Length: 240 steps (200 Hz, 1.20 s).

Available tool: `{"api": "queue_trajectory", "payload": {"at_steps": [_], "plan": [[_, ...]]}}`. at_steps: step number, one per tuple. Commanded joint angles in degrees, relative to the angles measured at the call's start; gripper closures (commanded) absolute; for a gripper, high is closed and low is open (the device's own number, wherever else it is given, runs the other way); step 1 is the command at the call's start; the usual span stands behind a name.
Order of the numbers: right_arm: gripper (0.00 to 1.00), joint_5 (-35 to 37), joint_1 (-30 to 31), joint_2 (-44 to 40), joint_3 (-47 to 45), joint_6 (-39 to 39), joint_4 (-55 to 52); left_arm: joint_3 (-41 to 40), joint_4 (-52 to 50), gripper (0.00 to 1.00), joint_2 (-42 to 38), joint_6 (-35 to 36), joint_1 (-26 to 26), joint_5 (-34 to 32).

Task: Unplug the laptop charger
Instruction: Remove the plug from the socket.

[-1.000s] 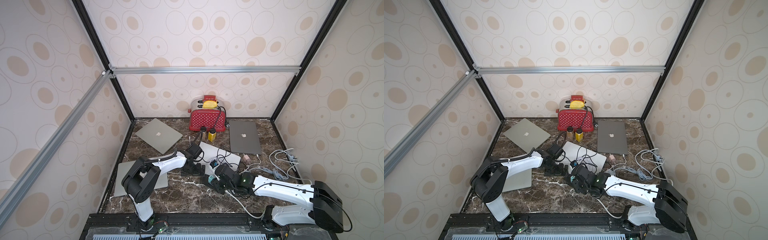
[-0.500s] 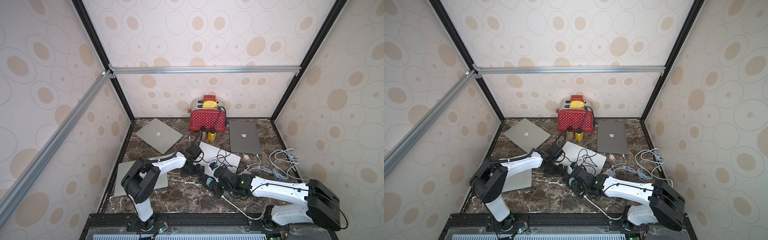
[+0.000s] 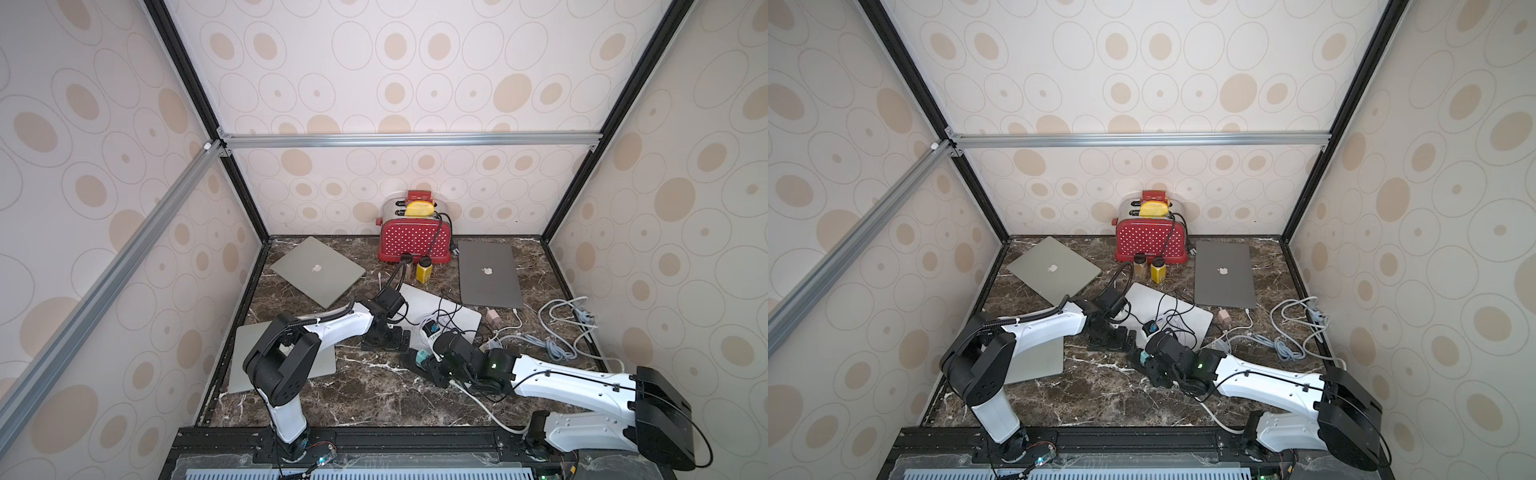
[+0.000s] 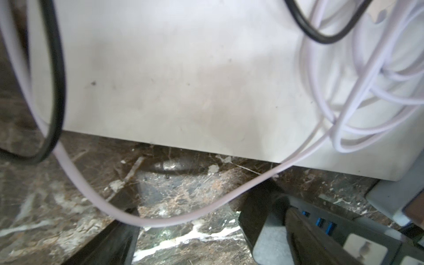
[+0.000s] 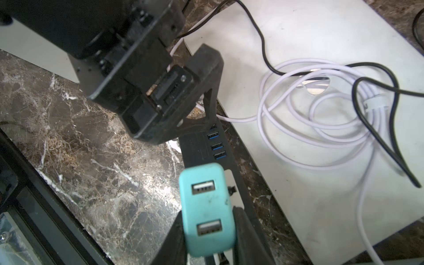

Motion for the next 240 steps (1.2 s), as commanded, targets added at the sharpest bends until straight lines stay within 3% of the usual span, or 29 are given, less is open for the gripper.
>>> {"api": "queue_trajectory", "payload": {"at_steps": [1, 40, 127, 184, 240], "plan": [[1.0, 10.1, -1.4, -0.2, 0.5, -0.2, 2.0, -4.0, -13.2, 0.01, 5.4, 3.7, -1.3, -4.4], [1.0, 7.9, -1.7, -2.0, -3.1, 0.0, 10.3, -6.4, -11.1, 0.01, 4.8, 2.7, -1.3, -4.0], [1.0, 6.8, -1.7, -7.9, -2.2, -3.2, 9.4, -7.1, -9.3, 0.01, 3.9, 2.4, -1.3, -4.2], [1.0, 6.2, -1.8, 0.3, 2.0, 3.5, -0.7, -7.8, -8.6, 0.01, 3.1, 3.3, -1.3, -3.7], [1.0, 2.9, -1.8, 3.4, -3.2, 7.9, 3.6, -6.3, -8.9, 0.01, -1.4, 2.2, -1.3, -1.1]]}}
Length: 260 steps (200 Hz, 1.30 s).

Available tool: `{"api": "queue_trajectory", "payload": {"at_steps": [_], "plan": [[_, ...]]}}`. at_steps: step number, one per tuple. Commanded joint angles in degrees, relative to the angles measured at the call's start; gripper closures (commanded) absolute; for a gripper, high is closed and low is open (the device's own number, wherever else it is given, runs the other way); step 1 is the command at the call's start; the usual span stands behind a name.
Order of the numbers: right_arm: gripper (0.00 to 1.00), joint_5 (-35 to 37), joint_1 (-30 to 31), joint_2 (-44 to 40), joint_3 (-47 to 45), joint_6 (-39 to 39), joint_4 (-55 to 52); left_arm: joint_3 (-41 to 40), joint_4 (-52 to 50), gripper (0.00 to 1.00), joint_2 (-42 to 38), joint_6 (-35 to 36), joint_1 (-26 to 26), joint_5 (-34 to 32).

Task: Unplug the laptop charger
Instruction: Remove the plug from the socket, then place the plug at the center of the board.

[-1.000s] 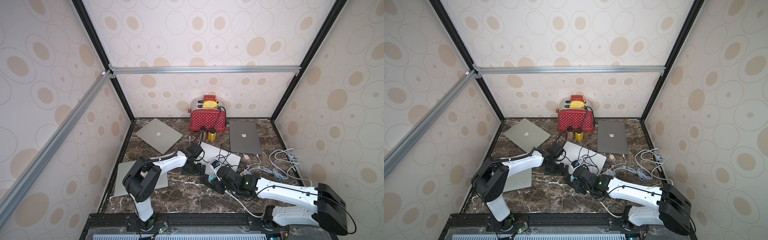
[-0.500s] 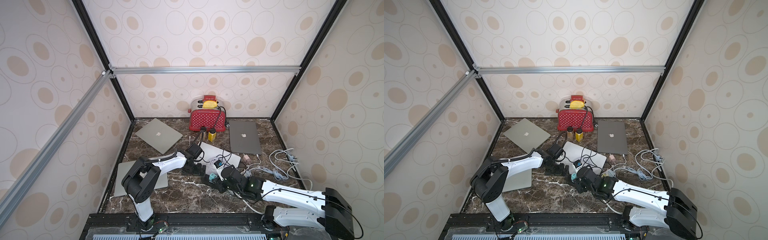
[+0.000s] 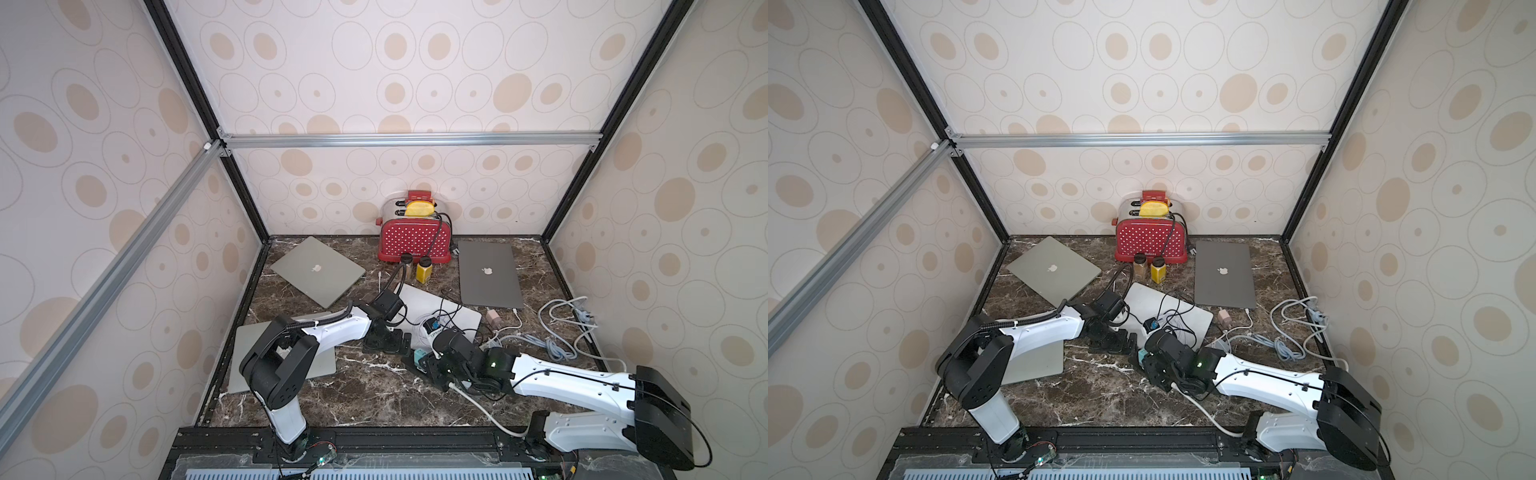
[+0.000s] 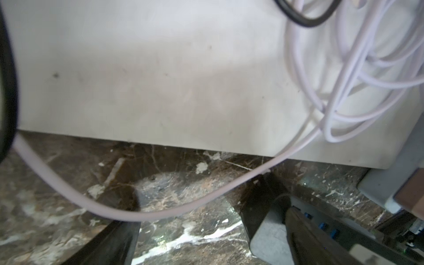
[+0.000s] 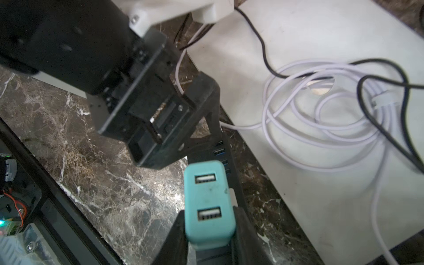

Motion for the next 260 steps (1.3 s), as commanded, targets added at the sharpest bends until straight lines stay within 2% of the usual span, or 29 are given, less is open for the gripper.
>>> {"api": "queue_trajectory", "payload": {"at_steps": [1, 28, 74, 127, 171, 196, 212, 226, 241, 260], "plan": [[1.0, 5.0, -1.4, 2.1, -3.1, 3.1, 2.3, -2.5, -13.0, 0.01, 0.6, 1.7, -1.1, -3.2], [1.0, 3.5, -1.4, 3.8, -6.5, 2.6, 9.5, -2.0, -13.6, 0.01, 0.4, 2.4, -1.1, -3.2], [1.0, -1.4, -1.4, 6.6, -4.5, -0.1, 14.0, -3.6, -12.4, 0.01, 2.3, 2.9, -1.1, -4.1], [1.0, -3.0, -1.5, 3.3, -3.7, -3.5, 15.5, -3.4, -12.3, 0.01, 4.2, 3.7, -1.1, -4.7], [1.0, -2.9, -1.4, -3.3, -5.4, -3.9, 17.7, -4.0, -12.6, 0.01, 5.5, 3.4, -1.1, -5.5], [1.0, 2.5, -1.4, -6.5, -4.4, -4.5, 12.3, -3.8, -12.6, 0.01, 5.1, 2.8, -1.1, -5.9], [1.0, 9.2, -2.5, -7.6, -0.3, -4.1, 0.1, -3.7, -12.5, 0.01, 4.6, 2.4, -1.1, -6.0], [1.0, 12.3, -6.2, -8.0, 4.1, -4.5, -11.3, -3.4, -12.2, 0.01, 3.8, 2.2, -1.1, -5.7], [1.0, 11.7, -11.5, -9.5, 6.2, -7.5, -16.4, -2.7, -11.7, 0.01, 2.8, 2.3, -1.1, -5.4], [1.0, 6.5, -20.6, -11.8, 7.0, -11.9, -18.3, -2.4, -9.9, 0.01, 1.1, 3.0, -1.1, -3.9]]}}
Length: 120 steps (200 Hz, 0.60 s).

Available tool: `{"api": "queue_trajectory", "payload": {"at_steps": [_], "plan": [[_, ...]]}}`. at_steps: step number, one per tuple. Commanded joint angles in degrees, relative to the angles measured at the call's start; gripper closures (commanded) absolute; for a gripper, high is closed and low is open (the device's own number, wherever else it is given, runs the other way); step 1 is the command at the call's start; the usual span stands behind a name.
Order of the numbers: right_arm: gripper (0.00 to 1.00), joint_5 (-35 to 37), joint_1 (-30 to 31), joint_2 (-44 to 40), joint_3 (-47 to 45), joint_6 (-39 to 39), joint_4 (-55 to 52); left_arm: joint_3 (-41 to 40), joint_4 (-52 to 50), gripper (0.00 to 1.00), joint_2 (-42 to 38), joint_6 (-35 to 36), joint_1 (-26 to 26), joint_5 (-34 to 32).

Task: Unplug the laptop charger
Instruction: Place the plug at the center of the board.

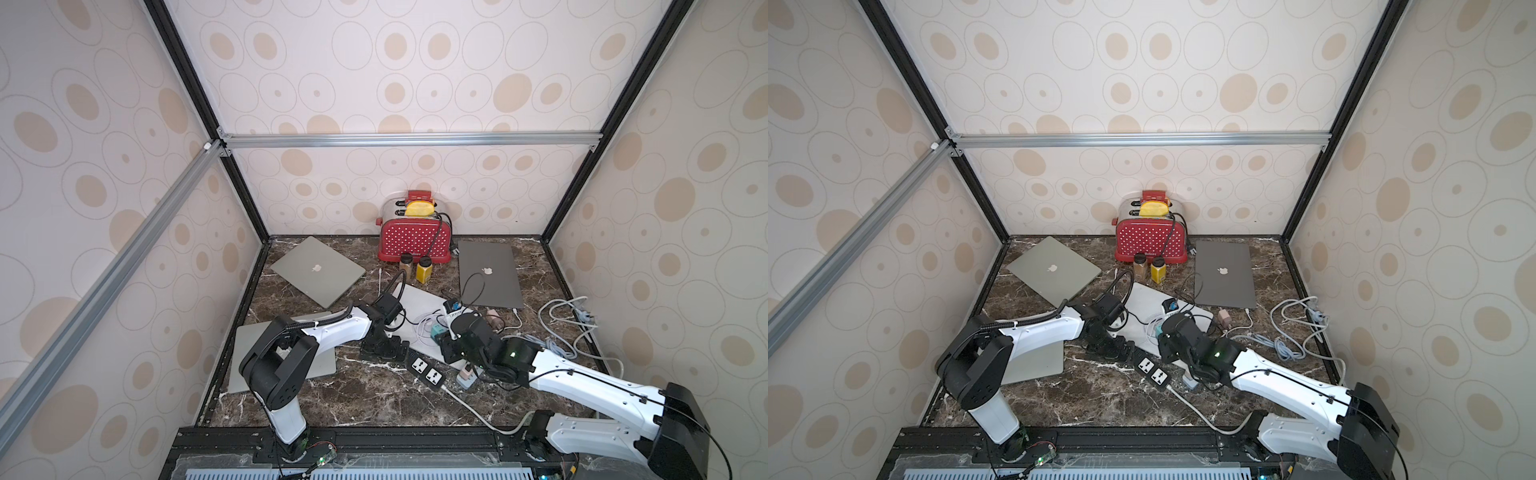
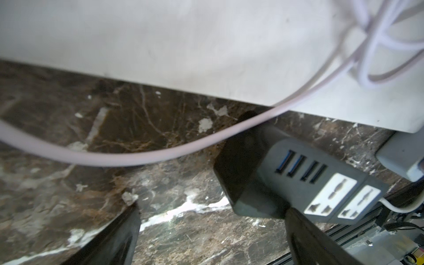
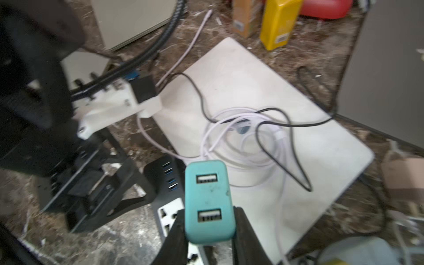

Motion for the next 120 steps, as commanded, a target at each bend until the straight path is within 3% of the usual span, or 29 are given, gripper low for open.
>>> {"api": "queue_trajectory", "payload": {"at_steps": [1, 48, 88, 120], "plan": [[1.0, -1.0, -9.2, -3.3, 2.3, -5.7, -10.7, -2.4, -3.9, 0.01, 1.0, 0.9, -0.8, -6.6], [1.0, -8.4, -27.1, 3.2, 6.6, -12.0, -11.9, -2.8, 4.4, 0.01, -1.9, 3.8, -0.8, 1.5], [1.0, -11.2, -30.7, 14.4, 11.8, -12.7, -11.6, -0.8, 3.4, 0.01, -2.7, 7.2, -0.8, 2.3], [1.0, -11.5, -32.0, 17.2, 13.7, -12.0, -14.3, 0.6, 4.0, 0.01, -3.4, 7.0, -0.8, 3.4]]}}
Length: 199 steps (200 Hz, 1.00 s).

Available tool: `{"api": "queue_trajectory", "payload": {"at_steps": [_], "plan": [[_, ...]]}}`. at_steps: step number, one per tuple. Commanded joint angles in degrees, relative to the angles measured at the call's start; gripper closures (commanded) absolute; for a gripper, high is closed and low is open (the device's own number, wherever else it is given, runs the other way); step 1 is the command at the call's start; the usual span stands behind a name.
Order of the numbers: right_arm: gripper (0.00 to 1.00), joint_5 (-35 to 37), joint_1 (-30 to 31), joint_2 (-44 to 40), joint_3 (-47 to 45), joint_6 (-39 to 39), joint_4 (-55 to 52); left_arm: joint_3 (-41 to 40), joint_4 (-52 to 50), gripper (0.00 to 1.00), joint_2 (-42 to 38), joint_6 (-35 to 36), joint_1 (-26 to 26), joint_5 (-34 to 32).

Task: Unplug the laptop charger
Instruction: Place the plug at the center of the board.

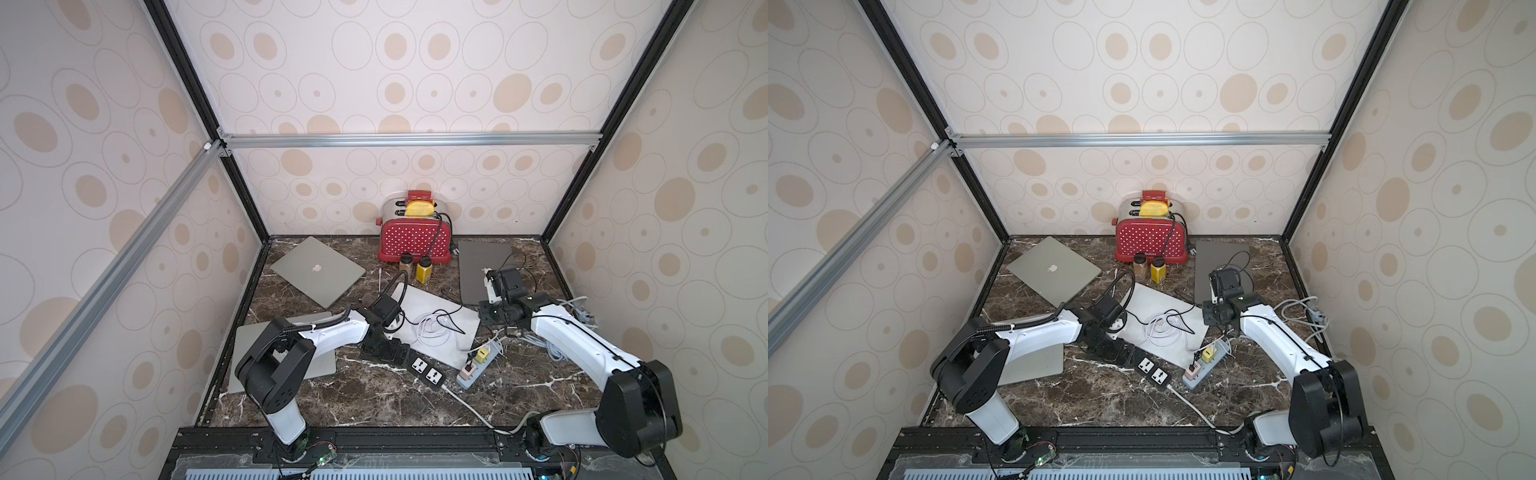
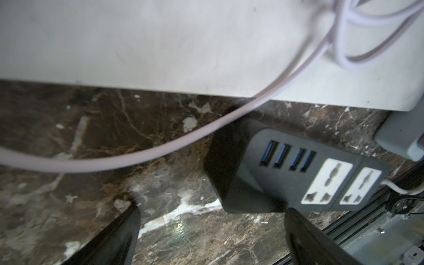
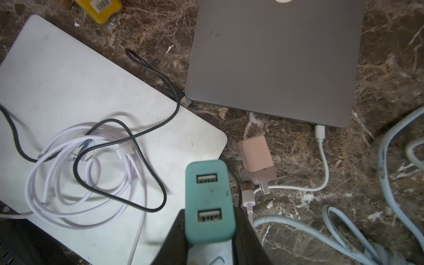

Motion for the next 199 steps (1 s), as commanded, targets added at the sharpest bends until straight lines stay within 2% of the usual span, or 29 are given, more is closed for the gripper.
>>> {"api": "queue_trajectory", "payload": {"at_steps": [1, 43, 52, 84, 98, 128, 144, 172, 199], "plan": [[1.0, -1.5, -1.3, 0.4, 2.0, -0.2, -3.0, 2.7, 0.3, 0.01, -1.6, 1.9, -0.6, 1.2], [1.0, -6.5, -6.9, -1.3, -2.3, 0.1, -1.3, 6.4, 0.9, 0.01, -0.1, 0.5, -0.6, 0.8], [1.0, -7.7, -9.6, -1.4, -3.3, -0.2, -0.2, 6.7, 1.5, 0.01, -0.1, -0.3, -0.6, 1.2], [1.0, -10.7, -13.0, 1.1, -3.5, -1.4, 0.6, 6.6, 2.0, 0.01, -2.3, -2.9, -0.7, 0.8], [0.93, -11.9, -14.2, 2.2, -3.6, -1.3, 1.1, 6.3, 1.7, 0.01, -3.7, -3.8, -0.8, 0.3], [0.64, -12.9, -15.9, 2.3, -3.1, -1.9, 0.3, 5.6, 2.5, 0.01, -5.4, -5.3, -1.0, 1.0], [0.53, -11.7, -15.9, -0.1, -3.0, -2.4, -1.5, 5.9, 2.6, 0.01, -5.4, -5.3, -1.6, 1.6], [0.38, -9.6, -15.9, -7.0, -2.8, -3.0, -6.3, 6.7, 3.5, 0.01, -4.7, -5.0, -2.7, 4.0], [0.31, -10.6, -15.8, -16.0, -3.0, -2.2, -11.3, 5.6, 5.5, 0.01, -4.7, -4.5, -3.4, 5.3]]}}
